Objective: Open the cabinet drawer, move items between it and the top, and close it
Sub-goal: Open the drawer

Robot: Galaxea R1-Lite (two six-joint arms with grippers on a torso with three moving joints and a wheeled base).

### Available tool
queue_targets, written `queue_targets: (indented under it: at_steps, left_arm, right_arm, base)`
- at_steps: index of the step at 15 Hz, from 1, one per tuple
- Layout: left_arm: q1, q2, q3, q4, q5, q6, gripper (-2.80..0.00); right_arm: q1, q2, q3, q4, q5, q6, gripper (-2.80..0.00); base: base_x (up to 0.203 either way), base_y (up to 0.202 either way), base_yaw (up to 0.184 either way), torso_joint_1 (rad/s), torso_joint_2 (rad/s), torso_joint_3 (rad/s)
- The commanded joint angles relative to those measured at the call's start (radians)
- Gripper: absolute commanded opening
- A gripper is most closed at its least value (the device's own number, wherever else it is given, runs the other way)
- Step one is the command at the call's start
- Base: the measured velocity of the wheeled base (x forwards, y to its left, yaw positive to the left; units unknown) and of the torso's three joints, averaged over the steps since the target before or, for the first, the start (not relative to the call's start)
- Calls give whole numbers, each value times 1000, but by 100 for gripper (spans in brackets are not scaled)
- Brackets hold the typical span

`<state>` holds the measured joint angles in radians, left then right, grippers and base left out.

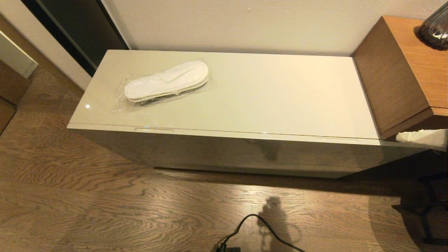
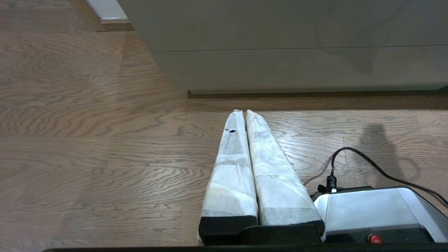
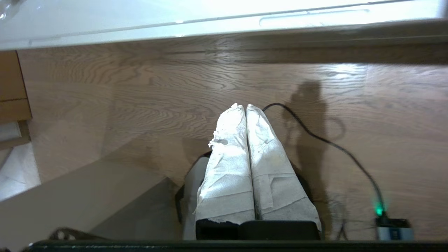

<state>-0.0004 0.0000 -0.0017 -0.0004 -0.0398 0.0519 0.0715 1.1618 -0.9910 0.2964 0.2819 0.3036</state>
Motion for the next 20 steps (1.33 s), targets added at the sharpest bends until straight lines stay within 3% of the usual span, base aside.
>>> queue_targets:
  at_steps: [1, 8, 20]
  left_arm:
    - [-1, 2, 0, -1, 0, 0, -280]
    - [0, 2, 0, 0, 0, 0, -280]
    - [-1, 2, 0, 0, 0, 0, -280]
  right_arm:
    - [67, 108, -18, -20, -57, 44, -280]
    - [86, 321, -88, -24, -315, 104, -280]
    - [102, 555, -205, -78, -349, 253, -280]
  base:
    - [0, 0, 0, 0, 0, 0]
    - [0, 0, 0, 0, 0, 0]
    - [0, 0, 0, 0, 0, 0]
